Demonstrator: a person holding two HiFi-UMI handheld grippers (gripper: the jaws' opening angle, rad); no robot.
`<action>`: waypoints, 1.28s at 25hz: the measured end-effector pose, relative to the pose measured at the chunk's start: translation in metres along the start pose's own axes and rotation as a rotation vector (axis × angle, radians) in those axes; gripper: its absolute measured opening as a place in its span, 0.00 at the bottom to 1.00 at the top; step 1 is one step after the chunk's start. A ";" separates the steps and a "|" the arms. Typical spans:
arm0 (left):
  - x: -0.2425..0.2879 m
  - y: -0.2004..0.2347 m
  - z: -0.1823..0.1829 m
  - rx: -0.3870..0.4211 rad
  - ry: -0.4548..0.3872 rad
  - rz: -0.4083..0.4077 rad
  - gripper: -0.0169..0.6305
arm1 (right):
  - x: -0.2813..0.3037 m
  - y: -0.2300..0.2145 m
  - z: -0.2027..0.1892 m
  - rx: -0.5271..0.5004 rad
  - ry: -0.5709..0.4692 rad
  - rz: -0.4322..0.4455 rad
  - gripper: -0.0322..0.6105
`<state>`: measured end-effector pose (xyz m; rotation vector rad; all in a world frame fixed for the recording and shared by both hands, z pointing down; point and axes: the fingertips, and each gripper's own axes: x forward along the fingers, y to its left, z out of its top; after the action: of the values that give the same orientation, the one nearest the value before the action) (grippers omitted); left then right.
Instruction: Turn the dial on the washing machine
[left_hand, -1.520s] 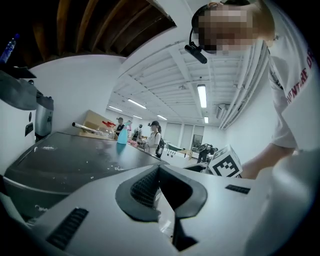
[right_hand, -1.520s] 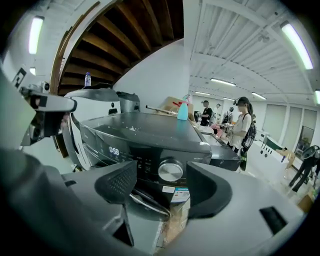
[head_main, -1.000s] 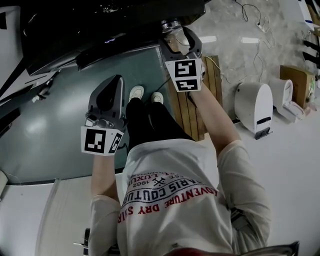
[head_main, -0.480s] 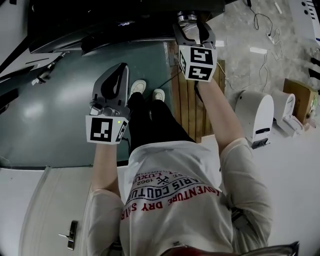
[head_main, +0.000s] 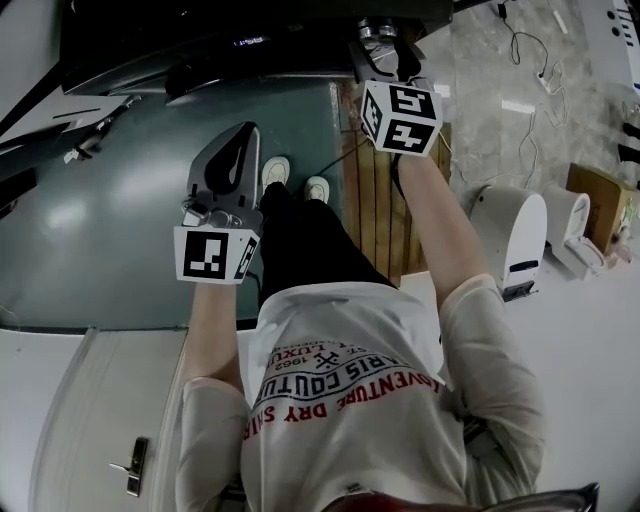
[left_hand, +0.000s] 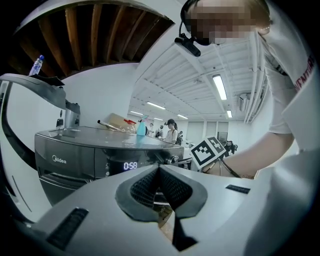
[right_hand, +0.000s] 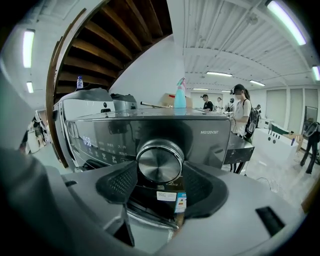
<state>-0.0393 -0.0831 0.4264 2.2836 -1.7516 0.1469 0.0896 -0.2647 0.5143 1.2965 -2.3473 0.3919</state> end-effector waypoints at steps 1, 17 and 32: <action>-0.001 0.000 0.000 0.001 0.000 0.002 0.05 | 0.000 0.000 0.000 0.028 0.000 0.010 0.51; 0.002 -0.003 0.003 0.009 -0.006 0.001 0.05 | 0.000 0.000 0.000 0.468 -0.011 0.136 0.50; 0.008 -0.006 0.012 0.013 -0.012 -0.025 0.05 | -0.019 -0.006 -0.004 -0.089 -0.027 -0.051 0.64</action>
<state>-0.0323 -0.0920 0.4153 2.3196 -1.7318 0.1409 0.1049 -0.2526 0.5089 1.3240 -2.3207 0.2528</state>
